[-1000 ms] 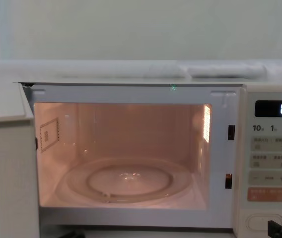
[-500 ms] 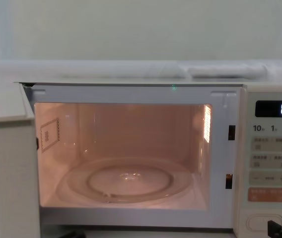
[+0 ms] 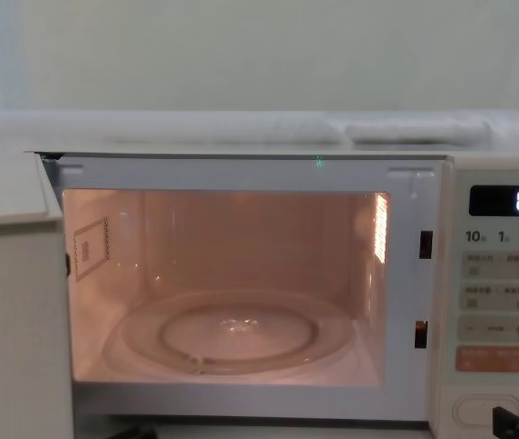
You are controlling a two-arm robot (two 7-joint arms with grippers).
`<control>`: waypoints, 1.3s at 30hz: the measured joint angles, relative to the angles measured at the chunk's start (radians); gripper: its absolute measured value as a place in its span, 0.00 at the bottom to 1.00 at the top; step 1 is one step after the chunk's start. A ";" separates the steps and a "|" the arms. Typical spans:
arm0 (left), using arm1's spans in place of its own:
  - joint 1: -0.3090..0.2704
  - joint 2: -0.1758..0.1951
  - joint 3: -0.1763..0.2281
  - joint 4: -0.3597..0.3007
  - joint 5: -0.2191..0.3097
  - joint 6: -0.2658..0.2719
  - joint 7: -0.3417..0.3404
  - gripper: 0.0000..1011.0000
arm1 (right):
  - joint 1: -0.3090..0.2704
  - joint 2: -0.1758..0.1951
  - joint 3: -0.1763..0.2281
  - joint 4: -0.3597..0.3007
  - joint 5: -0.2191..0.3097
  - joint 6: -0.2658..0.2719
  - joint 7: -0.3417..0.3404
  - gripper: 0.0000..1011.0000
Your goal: Press the button to open the microwave door with one hand; close the microwave door with the other hand.
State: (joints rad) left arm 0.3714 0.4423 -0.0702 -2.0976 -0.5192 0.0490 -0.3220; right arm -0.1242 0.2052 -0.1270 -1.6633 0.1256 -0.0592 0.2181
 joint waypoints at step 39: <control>-0.338 -0.057 0.323 0.151 0.251 0.077 0.114 0.00 | 0.000 0.000 0.000 0.000 0.000 0.000 0.000 0.99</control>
State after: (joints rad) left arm 0.0331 0.3852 0.2525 -1.9465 -0.2682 0.1261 -0.2082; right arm -0.1241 0.2052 -0.1270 -1.6633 0.1257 -0.0592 0.2181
